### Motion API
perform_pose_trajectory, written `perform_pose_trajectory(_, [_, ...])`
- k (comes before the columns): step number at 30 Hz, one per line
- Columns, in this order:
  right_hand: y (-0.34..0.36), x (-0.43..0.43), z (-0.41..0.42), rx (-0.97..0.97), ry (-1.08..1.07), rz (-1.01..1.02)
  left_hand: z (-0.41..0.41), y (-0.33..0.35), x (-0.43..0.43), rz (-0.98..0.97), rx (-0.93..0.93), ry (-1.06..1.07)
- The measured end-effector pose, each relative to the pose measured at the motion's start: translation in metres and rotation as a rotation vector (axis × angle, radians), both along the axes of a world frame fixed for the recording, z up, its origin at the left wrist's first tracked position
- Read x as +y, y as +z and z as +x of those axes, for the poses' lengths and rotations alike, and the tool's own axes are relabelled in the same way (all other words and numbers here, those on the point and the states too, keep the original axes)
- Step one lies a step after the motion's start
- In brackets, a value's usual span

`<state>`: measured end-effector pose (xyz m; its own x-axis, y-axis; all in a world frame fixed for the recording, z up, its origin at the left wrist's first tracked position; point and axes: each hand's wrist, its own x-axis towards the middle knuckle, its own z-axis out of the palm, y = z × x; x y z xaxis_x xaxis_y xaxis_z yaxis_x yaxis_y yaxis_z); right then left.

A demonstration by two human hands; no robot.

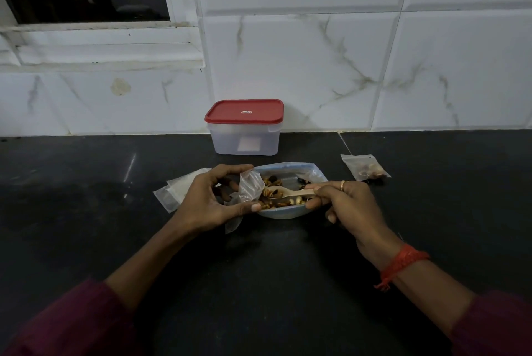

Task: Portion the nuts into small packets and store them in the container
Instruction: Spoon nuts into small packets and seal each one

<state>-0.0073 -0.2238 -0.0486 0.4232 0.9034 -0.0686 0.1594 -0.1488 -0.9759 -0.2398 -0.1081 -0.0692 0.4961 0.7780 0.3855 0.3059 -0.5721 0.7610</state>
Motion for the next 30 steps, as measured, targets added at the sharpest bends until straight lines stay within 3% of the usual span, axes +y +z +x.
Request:
perform_pose_trajectory(10, [0.003,0.0,0.002,0.024,-0.088,0.136,0.004,-0.001,-0.003,0.033,-0.004,0.016])
perform_pose_trajectory(15, [0.005,-0.007,-0.011,0.084,0.028,0.221,0.005,-0.001,-0.005,0.04,-0.005,0.013])
perform_pose_trajectory(22, [-0.006,-0.012,-0.02,-0.347,0.184,0.369,0.004,-0.003,-0.001,0.017,-0.022,0.009])
perform_pose_trajectory(28, [-0.015,-0.005,-0.009,-0.858,0.241,0.392,0.004,-0.002,-0.001,0.01,-0.024,0.005])
perform_pose_trajectory(30, [-0.018,-0.004,-0.009,-0.883,0.215,0.424,0.004,-0.002,-0.001,0.004,-0.021,0.004])
